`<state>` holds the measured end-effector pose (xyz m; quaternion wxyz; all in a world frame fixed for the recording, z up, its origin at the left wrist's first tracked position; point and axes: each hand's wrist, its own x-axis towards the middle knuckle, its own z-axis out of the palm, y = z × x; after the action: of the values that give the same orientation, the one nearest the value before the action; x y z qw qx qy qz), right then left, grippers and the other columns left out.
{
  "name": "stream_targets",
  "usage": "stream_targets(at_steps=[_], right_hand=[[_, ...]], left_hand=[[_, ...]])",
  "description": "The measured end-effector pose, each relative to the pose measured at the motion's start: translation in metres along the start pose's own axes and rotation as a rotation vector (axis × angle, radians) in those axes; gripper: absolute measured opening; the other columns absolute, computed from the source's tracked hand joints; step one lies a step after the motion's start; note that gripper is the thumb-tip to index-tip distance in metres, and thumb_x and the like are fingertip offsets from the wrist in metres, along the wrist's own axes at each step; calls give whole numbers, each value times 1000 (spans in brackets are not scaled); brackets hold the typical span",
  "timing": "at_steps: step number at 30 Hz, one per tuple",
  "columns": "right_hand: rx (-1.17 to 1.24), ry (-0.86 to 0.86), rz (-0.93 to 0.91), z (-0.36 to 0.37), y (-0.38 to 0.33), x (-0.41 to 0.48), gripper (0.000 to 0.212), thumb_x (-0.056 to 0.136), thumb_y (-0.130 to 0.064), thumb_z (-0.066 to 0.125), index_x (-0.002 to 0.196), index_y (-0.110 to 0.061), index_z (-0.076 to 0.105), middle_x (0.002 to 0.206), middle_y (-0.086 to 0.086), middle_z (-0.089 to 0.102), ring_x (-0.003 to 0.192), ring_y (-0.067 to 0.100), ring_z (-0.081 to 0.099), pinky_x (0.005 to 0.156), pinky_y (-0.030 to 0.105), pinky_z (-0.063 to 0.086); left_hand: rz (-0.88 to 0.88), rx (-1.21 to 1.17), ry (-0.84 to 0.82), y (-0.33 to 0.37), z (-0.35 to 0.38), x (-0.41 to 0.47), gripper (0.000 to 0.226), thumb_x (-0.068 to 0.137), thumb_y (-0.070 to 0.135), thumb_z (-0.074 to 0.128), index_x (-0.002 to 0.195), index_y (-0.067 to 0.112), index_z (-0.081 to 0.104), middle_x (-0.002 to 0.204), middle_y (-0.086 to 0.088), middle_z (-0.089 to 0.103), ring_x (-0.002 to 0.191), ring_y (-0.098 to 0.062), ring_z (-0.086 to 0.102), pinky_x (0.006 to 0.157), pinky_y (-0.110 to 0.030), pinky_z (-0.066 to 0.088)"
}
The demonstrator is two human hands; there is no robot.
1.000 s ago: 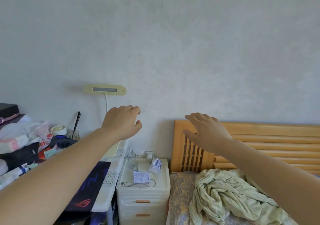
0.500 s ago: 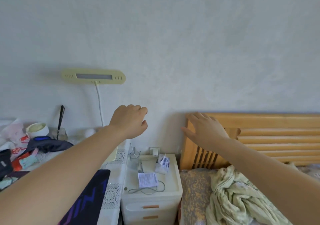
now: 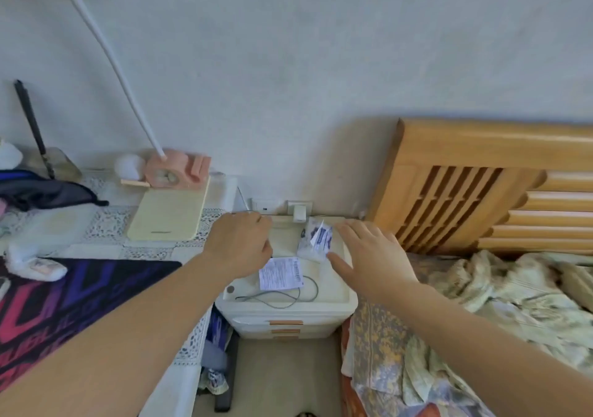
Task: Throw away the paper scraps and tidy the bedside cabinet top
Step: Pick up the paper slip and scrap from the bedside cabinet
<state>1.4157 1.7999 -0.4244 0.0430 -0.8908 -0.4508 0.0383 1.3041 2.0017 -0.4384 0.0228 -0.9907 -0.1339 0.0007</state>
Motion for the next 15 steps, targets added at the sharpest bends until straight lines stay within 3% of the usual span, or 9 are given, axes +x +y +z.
stream_targets(at_steps=[3,5,9,12,15], right_hand=[[12,-57,-32,60,12,21,52,91,-49,43,133,-19,45,134,-2,52,124,21,47,100,39,38],[9,-88,-56,96,18,35,51,87,-50,45,127,-18,52,126,0,59,117,22,54,94,40,45],[-19,-171,-143,157,22,66,48,86,-48,48,122,-17,54,117,2,62,110,24,57,91,39,48],[-2,-216,-206,195,19,89,48,86,-42,53,126,-15,54,123,5,60,115,28,55,95,41,45],[95,-271,-239,230,14,108,47,84,-34,61,127,-14,56,125,7,60,118,29,54,98,40,42]], left_hand=[[-79,-57,-80,-2,64,12,25,88,29,49,101,11,59,89,-5,63,80,-28,60,50,-28,22],[-136,-101,-122,-1,102,17,21,87,28,51,98,12,58,81,-3,58,73,-25,57,50,-28,23],[-239,-130,-290,4,168,25,31,92,31,41,118,17,48,100,0,55,86,-20,54,59,-30,34],[-340,-109,-379,3,200,27,27,90,20,45,116,15,47,99,-2,51,75,-18,43,50,-27,26],[-436,-93,-448,-3,225,27,26,87,7,47,113,12,45,107,-4,54,84,-24,54,48,-27,25]])
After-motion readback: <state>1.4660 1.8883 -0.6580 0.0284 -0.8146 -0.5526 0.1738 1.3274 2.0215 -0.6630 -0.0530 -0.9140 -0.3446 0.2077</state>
